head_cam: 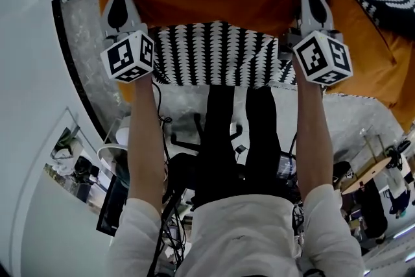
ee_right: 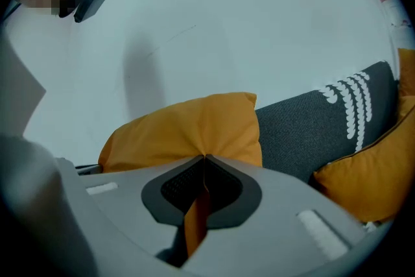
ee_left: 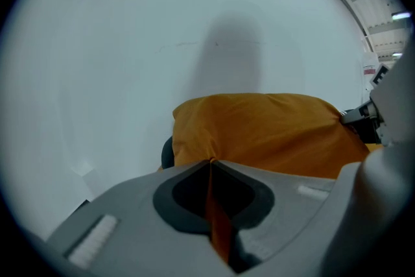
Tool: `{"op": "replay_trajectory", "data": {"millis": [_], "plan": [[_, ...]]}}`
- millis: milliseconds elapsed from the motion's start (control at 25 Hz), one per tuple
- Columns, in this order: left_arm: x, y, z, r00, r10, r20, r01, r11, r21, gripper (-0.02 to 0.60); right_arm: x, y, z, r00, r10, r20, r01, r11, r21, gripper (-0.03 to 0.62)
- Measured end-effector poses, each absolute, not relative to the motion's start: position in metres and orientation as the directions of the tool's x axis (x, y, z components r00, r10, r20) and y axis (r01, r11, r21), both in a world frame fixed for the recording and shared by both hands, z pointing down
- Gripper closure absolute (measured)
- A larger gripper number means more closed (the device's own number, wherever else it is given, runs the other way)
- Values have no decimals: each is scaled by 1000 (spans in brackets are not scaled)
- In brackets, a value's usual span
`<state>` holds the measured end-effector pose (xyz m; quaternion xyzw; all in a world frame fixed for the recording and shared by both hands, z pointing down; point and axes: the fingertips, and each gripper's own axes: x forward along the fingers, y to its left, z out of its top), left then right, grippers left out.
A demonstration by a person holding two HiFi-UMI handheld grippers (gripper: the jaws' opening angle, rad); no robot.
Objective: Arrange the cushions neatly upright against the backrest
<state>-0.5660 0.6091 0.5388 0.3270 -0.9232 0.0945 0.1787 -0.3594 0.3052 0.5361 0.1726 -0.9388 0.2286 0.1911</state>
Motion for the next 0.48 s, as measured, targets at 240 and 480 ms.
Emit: {"op": "replay_trajectory", "data": {"millis": [240,480], "plan": [[-568,595,570,-661,-578,478,-677,735,-48,569,-359,296,566,-837,-229,497,-435,830,-350,568],[-575,596,599,-603,-580,548,-685,729,19,567,-364,299,584,-810,-228,540,-447,836,-318,568]]}}
